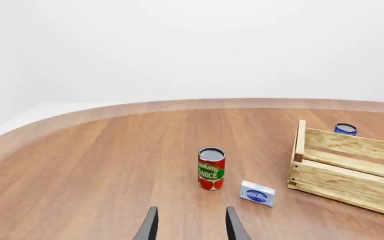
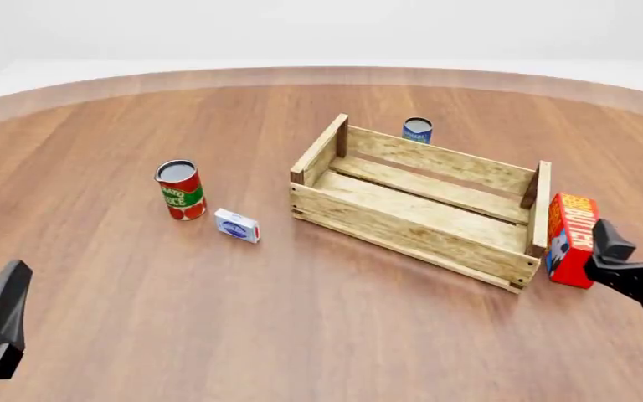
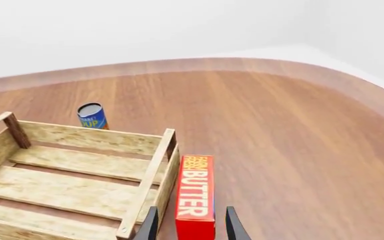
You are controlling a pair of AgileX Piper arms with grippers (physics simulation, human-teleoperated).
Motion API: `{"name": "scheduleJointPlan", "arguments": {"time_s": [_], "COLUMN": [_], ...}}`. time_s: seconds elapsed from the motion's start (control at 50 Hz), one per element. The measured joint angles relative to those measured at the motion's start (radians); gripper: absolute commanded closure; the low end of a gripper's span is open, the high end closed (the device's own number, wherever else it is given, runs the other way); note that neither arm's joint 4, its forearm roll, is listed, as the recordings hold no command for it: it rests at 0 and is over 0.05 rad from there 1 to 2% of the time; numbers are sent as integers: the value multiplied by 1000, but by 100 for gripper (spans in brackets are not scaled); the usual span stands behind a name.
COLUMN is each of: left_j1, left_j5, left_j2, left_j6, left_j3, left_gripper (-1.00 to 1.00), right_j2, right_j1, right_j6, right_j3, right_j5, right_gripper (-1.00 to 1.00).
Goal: Pick up the butter and put it in the tray.
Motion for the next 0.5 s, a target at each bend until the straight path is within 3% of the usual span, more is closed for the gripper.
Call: {"name": "scheduleJointPlan", "arguments": {"time_s": [0.5], "left_j1": [0], "left_j5": [0], "left_j2": [0], "left_j6": [0], "left_j3": [0], "left_gripper": [-100], "right_j2": [216], "right_j1": [-3], "right_j6": [12], "right_j3": [-51], "right_j5": [-116], "right_gripper": [-100]}}
